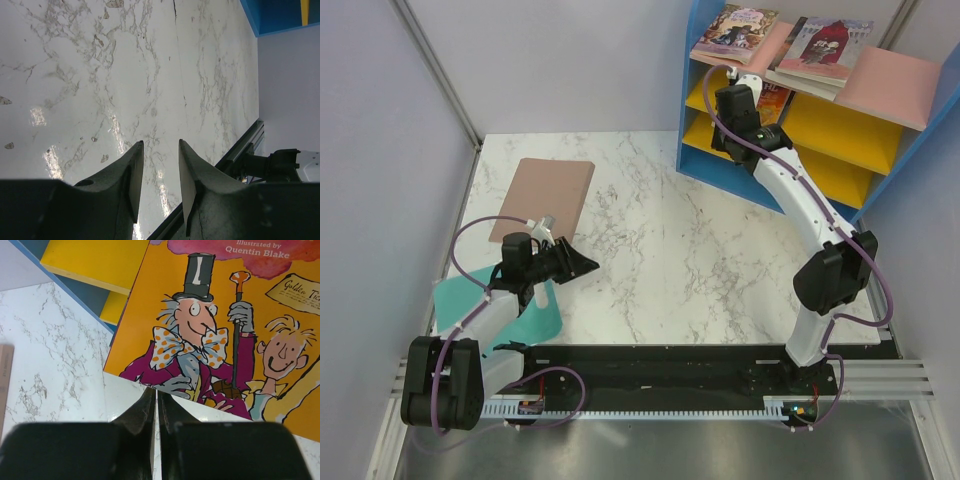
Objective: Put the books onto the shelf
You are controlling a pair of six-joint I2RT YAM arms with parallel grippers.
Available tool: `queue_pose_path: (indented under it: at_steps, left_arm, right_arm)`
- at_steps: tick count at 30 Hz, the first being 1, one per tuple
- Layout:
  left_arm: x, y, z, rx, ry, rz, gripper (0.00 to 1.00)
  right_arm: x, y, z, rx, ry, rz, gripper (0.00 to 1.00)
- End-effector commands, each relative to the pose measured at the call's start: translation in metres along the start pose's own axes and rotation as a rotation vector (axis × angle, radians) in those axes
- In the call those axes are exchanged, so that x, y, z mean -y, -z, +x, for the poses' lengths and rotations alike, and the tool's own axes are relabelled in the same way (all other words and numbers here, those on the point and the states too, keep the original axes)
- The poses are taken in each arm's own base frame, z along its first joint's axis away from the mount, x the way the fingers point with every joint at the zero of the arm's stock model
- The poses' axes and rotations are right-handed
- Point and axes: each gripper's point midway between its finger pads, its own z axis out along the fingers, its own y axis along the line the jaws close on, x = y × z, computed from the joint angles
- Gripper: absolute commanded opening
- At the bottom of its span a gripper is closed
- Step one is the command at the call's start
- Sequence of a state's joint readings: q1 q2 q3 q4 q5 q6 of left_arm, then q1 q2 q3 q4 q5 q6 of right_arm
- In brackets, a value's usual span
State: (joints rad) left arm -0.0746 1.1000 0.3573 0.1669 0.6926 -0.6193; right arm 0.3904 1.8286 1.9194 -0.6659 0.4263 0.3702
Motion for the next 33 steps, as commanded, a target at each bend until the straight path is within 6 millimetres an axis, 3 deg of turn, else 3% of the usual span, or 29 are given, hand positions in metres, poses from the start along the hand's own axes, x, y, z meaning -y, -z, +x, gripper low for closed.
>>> queue_pose_path:
  at_steps: [1, 15, 33]
  left_arm:
    - [0.006, 0.000, -0.001, 0.003, -0.053, 0.037, 0.40]
    - [0.006, 0.001, 0.000, 0.002, -0.054, 0.036, 0.40]
    - [0.006, 0.000, -0.001, 0.002, -0.055, 0.034, 0.40]
  right_arm:
    - [0.005, 0.004, -0.025, 0.073, -0.036, 0.024, 0.10]
    - [-0.004, -0.001, -0.033, 0.094, -0.055, -0.011, 0.11]
    - [0.012, -0.009, -0.033, 0.100, -0.054, 0.052, 0.13]
